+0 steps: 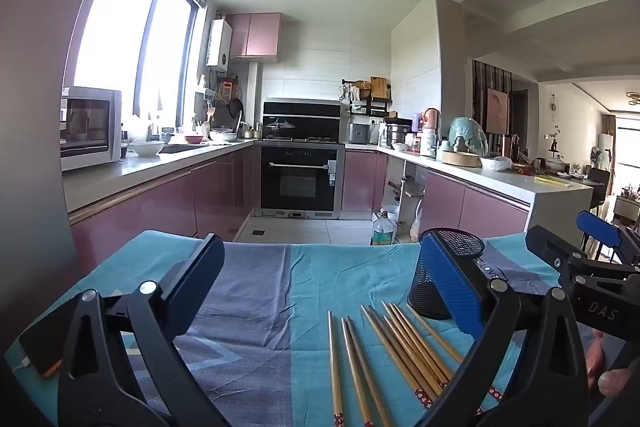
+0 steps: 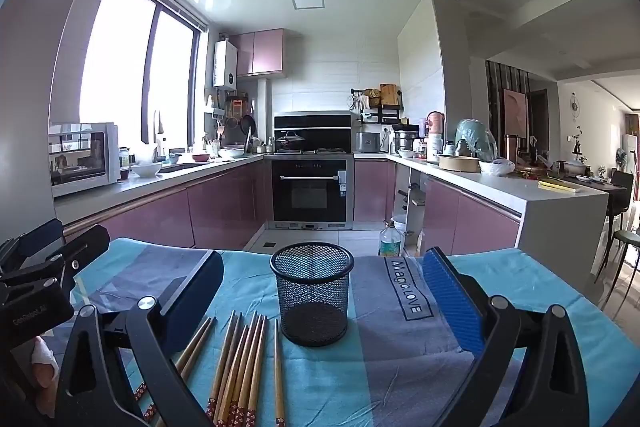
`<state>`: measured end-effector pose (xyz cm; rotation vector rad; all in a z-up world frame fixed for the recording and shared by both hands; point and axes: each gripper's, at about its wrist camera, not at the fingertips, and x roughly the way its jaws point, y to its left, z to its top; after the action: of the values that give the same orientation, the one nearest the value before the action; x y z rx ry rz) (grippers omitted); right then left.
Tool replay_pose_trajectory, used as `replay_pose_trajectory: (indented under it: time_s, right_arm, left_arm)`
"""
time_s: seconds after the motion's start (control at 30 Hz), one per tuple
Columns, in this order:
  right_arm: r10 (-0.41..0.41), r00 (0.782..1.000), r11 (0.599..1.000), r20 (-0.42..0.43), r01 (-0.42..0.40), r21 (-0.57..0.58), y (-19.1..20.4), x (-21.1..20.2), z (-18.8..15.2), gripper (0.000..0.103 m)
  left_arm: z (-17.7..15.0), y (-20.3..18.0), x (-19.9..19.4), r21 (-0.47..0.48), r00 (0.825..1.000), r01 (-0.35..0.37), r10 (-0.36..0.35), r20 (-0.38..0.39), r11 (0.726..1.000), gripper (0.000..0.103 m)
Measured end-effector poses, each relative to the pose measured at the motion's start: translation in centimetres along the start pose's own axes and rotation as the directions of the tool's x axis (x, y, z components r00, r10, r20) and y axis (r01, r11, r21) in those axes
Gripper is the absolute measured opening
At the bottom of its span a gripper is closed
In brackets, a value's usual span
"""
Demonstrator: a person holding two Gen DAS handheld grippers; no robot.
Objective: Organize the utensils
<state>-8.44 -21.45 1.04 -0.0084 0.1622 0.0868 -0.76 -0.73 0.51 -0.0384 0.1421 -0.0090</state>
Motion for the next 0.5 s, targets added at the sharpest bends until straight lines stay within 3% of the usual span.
replay_pose_trajectory:
  time_s: [0.5]
  right_arm:
    - [-0.005, 1.000, 1.000, -0.006, 0.005, -0.002, 0.23, 0.21, -0.21, 0.097]
  left_arm:
    - [-0.09, -0.10, -0.28, -0.002, 1.000, 0.005, -0.005, -0.004, 1.000, 0.097]
